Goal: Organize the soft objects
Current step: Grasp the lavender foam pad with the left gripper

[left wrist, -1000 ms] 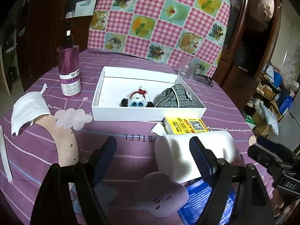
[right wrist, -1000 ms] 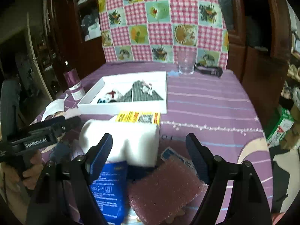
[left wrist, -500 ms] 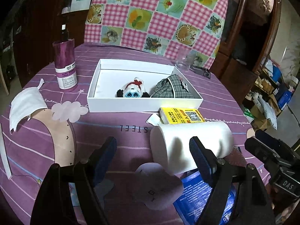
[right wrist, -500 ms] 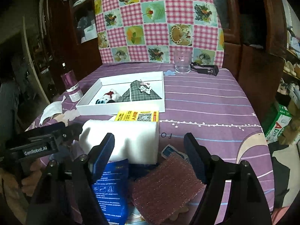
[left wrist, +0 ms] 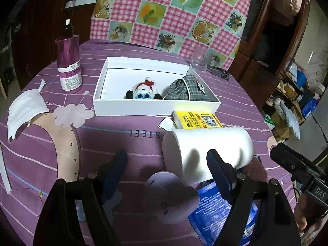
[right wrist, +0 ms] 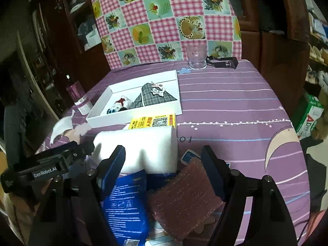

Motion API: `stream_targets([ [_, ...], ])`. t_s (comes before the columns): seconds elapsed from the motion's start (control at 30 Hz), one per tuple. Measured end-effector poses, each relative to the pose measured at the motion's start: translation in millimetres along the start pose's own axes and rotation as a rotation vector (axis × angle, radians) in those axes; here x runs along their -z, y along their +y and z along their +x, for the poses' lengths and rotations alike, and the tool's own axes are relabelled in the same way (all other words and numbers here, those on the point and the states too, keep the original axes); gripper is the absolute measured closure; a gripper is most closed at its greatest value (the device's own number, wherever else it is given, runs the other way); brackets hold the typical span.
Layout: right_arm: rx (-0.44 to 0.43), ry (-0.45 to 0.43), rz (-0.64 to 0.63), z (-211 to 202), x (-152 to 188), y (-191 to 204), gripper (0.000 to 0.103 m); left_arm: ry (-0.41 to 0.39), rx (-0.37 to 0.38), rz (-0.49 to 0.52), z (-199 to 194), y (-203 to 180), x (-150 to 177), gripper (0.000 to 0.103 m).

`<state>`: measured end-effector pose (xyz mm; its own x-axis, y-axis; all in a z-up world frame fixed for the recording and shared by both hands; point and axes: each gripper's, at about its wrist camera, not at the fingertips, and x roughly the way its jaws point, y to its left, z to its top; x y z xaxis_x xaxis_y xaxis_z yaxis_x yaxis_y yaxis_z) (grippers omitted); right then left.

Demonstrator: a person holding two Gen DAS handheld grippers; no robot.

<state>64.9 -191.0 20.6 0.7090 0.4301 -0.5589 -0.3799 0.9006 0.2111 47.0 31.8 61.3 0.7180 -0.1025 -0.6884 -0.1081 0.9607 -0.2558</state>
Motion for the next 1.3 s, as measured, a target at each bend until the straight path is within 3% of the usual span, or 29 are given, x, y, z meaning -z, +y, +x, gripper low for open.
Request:
stream_targets([
  [0.17,0.004,-0.019,-0.017,-4.8,0.1,2.1,0.03,0.038,0.005,-0.001,5.3,1.9,0.0,0.024],
  [0.33,0.008,-0.006,-0.022,-2.3,-0.2,1.2,0.03,0.085,-0.001,0.096,5.4,-7.7,6.7,0.024],
  [0.53,-0.019,0.002,-0.024,-3.8,-1.2,0.3,0.03,0.076,0.013,0.174,-6.9,-8.3,22.7,0.024],
  [0.67,-0.054,0.034,-0.041,-3.4,1.3,6.7,0.031,0.098,-0.001,0.187,0.7,-6.5,26.4,0.024],
  [0.9,-0.039,0.131,-0.091,11.5,15.0,18.3,0.032,0.152,-0.002,0.202,17.4,-8.5,32.7,0.024],
  [1.0,-0.032,0.16,-0.101,17.4,19.3,19.6,0.032,0.181,0.012,0.206,24.1,-9.9,35.9,0.036],
  [1.3,-0.034,0.19,-0.14,21.3,25.3,29.9,0.034,0.196,-0.018,0.197,34.4,-12.8,39.1,0.051],
])
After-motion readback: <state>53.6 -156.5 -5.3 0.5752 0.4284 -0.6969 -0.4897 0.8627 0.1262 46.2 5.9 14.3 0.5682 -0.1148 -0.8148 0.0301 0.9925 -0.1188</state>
